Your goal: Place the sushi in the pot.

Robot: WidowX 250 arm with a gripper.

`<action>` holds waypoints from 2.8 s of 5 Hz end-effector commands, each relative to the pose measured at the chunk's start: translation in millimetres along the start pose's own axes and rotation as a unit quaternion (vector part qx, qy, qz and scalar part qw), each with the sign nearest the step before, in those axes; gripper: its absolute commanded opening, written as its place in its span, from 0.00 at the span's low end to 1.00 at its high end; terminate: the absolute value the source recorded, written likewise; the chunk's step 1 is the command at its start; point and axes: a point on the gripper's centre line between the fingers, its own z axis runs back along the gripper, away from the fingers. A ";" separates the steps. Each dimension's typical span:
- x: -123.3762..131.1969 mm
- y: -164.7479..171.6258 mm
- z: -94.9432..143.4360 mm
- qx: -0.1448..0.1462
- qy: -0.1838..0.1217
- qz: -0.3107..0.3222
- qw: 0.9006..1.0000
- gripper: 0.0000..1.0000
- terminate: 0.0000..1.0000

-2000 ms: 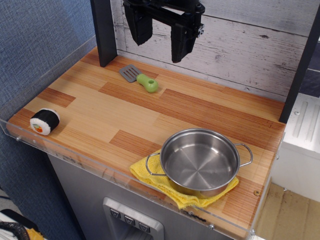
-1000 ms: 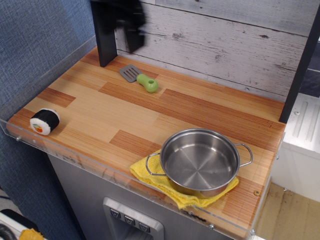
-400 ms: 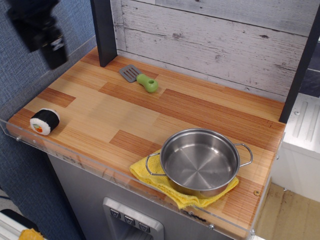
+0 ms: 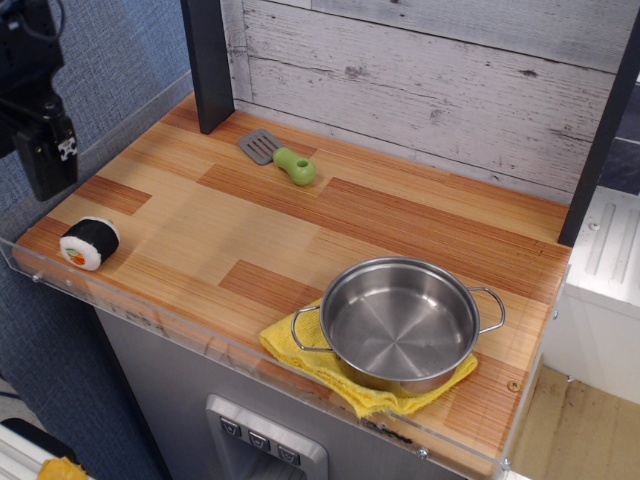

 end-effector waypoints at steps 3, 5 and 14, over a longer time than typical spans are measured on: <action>26.1 -2.3 -37.9 -0.020 -0.054 0.002 0.998 1.00 0.00; 39.0 -5.1 -40.0 -0.002 -0.084 -0.045 0.995 1.00 0.00; 11.0 -0.1 -120.3 -0.027 -0.009 0.047 0.999 0.00 0.00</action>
